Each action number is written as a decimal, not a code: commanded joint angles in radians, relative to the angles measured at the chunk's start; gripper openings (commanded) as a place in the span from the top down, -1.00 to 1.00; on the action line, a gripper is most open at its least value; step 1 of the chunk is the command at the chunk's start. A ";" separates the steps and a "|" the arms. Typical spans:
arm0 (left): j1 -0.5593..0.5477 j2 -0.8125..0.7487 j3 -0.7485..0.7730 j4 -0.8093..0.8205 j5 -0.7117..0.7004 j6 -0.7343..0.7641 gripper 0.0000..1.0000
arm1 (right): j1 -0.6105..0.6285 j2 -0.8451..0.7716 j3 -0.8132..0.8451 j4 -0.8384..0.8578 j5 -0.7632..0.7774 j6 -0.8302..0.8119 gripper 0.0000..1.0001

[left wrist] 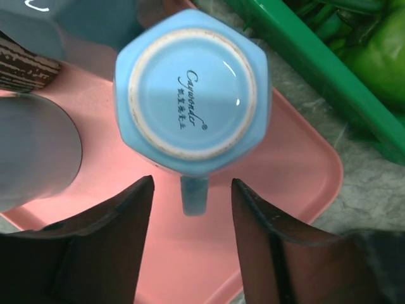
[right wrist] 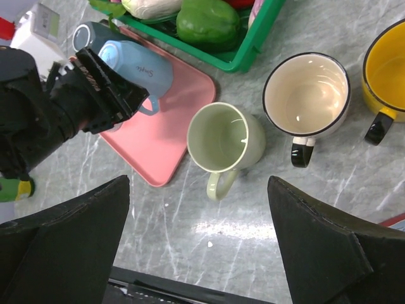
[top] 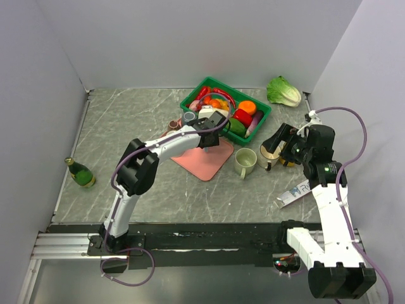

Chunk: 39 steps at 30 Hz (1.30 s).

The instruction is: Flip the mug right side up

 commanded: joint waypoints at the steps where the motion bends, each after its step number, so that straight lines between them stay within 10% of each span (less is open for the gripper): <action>1: 0.016 -0.023 -0.014 0.054 -0.026 0.032 -0.06 | -0.005 0.001 0.010 0.000 -0.004 0.028 -0.88; 18: 0.050 -0.047 -0.099 0.151 0.007 0.138 0.98 | -0.005 -0.019 0.022 -0.063 0.076 0.059 -0.84; 39: 0.059 -0.391 -0.100 0.125 0.293 0.172 0.98 | -0.003 -0.071 -0.096 0.264 -0.347 0.205 -0.99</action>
